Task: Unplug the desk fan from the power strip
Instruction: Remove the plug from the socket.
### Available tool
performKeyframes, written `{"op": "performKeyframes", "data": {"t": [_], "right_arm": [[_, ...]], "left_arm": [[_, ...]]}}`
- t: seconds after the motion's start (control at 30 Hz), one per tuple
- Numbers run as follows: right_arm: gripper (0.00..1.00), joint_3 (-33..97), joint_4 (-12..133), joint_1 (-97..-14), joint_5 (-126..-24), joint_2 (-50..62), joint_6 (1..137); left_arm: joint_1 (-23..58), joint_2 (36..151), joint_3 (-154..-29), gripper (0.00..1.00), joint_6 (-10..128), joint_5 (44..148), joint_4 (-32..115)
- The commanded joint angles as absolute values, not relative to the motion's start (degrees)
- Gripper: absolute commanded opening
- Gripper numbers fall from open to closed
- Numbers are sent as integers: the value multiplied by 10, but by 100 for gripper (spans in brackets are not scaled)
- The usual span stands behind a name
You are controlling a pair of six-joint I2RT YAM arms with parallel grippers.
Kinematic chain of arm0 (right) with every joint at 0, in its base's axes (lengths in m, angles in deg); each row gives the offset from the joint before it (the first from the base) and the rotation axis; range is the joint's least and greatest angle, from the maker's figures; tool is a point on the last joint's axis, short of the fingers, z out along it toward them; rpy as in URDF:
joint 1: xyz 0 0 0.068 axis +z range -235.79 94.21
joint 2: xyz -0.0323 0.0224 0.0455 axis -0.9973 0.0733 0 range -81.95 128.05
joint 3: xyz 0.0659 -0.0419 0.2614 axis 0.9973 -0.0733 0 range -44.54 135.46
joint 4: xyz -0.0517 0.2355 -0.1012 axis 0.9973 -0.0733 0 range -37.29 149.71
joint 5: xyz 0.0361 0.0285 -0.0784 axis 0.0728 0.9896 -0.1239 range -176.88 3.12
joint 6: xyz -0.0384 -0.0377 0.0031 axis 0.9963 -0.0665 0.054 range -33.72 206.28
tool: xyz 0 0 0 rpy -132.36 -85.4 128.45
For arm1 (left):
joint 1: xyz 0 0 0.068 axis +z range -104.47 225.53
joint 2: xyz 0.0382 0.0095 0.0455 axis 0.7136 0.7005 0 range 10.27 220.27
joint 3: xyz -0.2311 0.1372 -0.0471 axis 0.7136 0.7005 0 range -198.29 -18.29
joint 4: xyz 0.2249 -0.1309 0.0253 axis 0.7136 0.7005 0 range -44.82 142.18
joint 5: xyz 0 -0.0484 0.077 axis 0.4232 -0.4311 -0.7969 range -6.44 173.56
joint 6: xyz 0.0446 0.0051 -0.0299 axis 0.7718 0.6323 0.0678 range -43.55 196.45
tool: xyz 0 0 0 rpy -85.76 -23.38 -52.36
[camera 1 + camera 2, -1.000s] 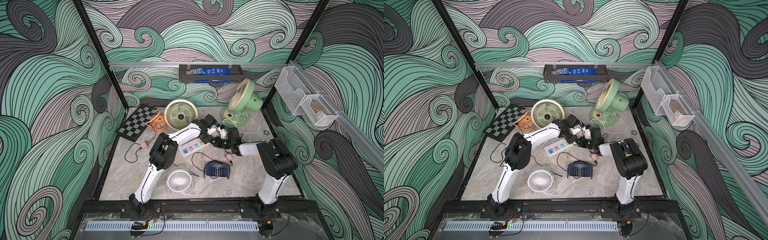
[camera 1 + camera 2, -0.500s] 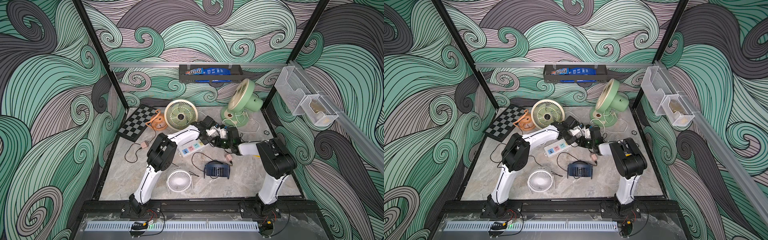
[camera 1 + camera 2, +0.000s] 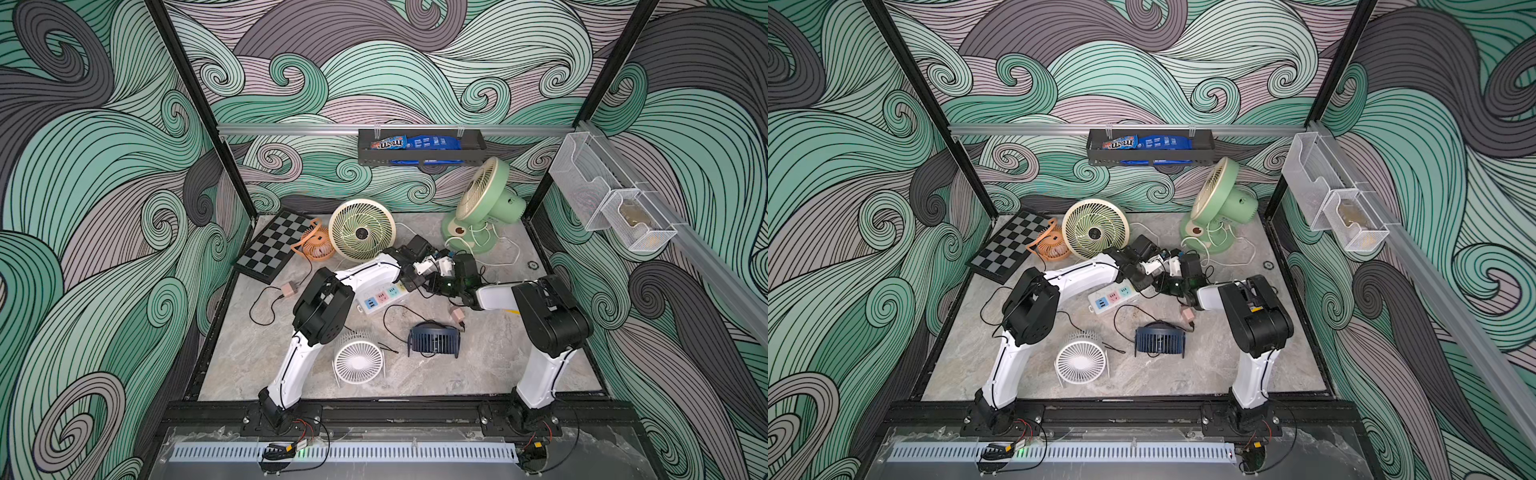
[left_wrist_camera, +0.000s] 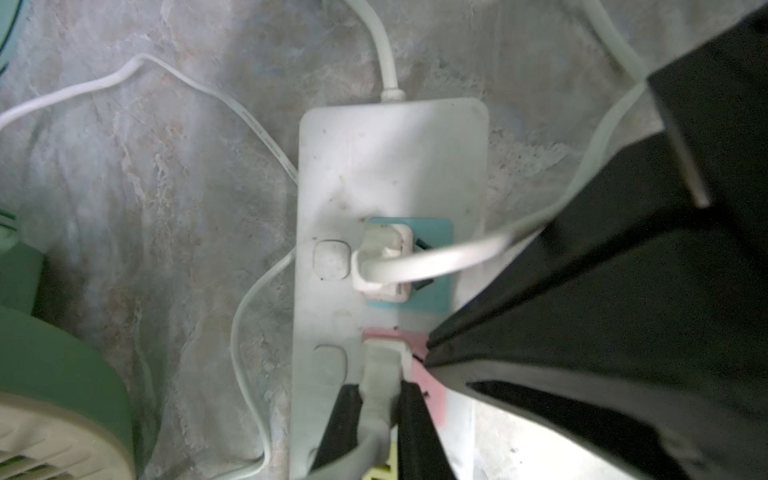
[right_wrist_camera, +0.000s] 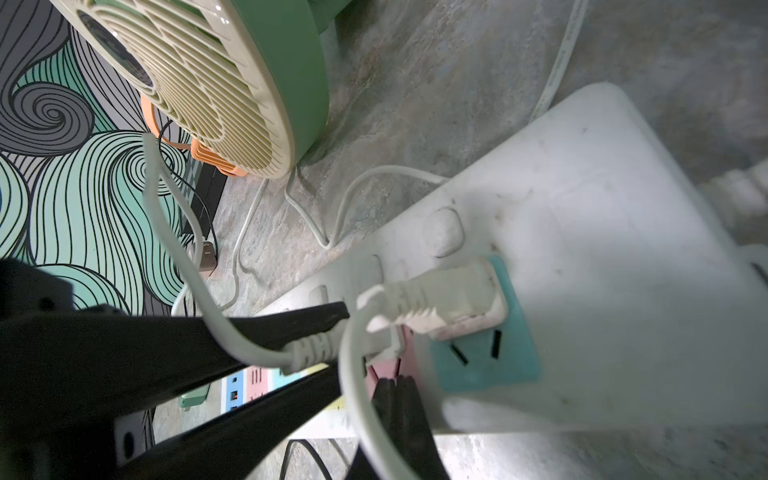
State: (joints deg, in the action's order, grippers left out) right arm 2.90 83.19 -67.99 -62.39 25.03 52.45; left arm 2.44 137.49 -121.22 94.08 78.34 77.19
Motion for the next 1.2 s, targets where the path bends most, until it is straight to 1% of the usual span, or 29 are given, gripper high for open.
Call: {"op": "performKeyframes", "data": {"t": [0.0, 0.07, 0.13, 0.2, 0.27, 0.33, 0.4, 0.57, 0.73, 0.8, 0.97, 1.17], "right_arm": [[0, 20, 767, -676, -655, 280, 522], [0, 21, 766, -676, -656, 281, 523], [0, 21, 766, -676, -656, 282, 523], [0, 22, 767, -676, -656, 284, 522], [0, 22, 768, -677, -655, 286, 521], [0, 22, 767, -676, -656, 286, 521], [0, 23, 767, -677, -656, 286, 520], [0, 25, 765, -676, -657, 285, 522], [0, 26, 764, -676, -657, 288, 522], [0, 26, 765, -675, -657, 287, 521], [0, 25, 763, -676, -659, 284, 524], [0, 23, 766, -675, -657, 284, 522]], "left_arm": [[18, 1365, -1224, 0, 941, 787, 787], [6, 1351, -1196, 0, 964, 750, 751], [3, 1341, -1181, 0, 977, 744, 736], [14, 1349, -1201, 0, 960, 777, 767], [34, 1366, -1239, 0, 926, 834, 811], [40, 1374, -1257, 0, 911, 844, 831], [34, 1367, -1242, 0, 925, 833, 815], [10, 1337, -1187, 0, 970, 750, 745], [36, 1359, -1243, 0, 922, 823, 812], [35, 1363, -1248, 0, 921, 814, 816], [9, 1336, -1188, 0, 983, 733, 742], [22, 1346, -1215, 0, 969, 762, 779]]}}
